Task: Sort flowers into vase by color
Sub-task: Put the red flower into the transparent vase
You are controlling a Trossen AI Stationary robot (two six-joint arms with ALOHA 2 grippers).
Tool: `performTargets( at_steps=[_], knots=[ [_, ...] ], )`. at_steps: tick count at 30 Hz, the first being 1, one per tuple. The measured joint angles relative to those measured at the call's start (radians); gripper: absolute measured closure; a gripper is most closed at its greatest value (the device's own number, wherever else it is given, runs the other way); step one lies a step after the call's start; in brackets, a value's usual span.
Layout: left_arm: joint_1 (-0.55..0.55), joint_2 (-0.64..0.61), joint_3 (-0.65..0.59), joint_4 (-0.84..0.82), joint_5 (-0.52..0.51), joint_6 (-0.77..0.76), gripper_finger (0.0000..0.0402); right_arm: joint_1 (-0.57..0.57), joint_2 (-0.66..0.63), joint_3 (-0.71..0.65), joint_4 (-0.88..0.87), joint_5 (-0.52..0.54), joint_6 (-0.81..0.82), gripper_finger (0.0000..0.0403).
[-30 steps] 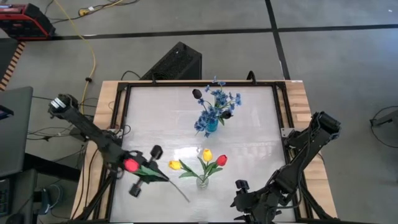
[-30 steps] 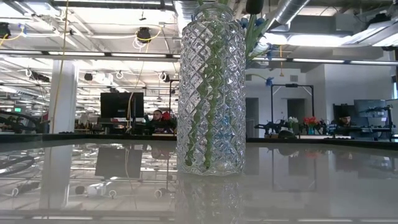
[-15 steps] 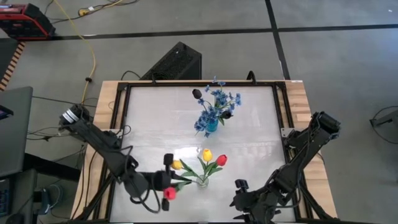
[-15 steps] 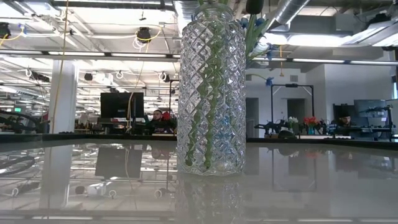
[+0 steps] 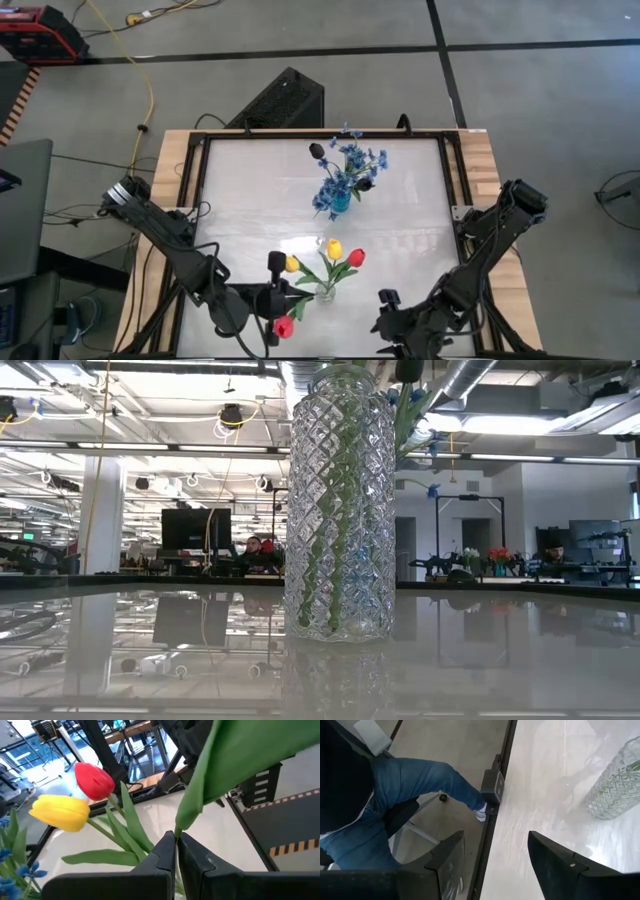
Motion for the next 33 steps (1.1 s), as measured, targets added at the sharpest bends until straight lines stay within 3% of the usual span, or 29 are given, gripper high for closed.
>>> performTargets(
  at_steps=[7,15,33],
  knots=[
    [0.000,-0.001,0.002,-0.048,-0.060,0.006,0.0401,0.007,0.000,0.000,0.000,0.000,0.000,0.0159],
    [0.000,-0.001,0.001,-0.058,-0.041,-0.042,0.0401,0.006,0.000,0.000,0.000,0.001,0.000,0.0159],
    [0.076,0.059,-0.008,-0.103,0.127,-0.173,0.0401,0.006,0.000,0.000,0.017,0.002,0.000,0.0159]
  ],
)
